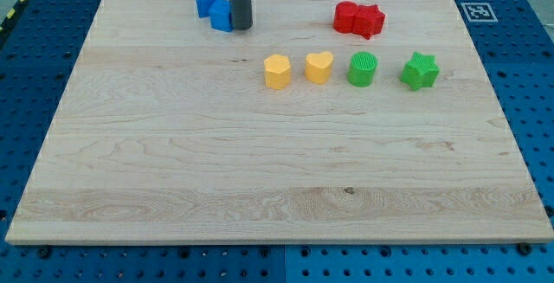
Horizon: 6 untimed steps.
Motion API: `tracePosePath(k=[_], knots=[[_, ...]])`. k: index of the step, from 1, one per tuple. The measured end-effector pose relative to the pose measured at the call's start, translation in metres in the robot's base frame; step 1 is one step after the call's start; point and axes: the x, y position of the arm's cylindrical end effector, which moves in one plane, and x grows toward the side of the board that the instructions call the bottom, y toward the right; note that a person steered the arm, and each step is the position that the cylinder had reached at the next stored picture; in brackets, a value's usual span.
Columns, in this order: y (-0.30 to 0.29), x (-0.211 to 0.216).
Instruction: Point your arm at the yellow heart
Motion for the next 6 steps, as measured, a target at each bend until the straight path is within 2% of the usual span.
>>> tracePosePath(k=[3, 4, 5, 6], knots=[[-0.023, -0.017], [-0.004, 0.004], [0.042, 0.039], [0.088, 0.046]])
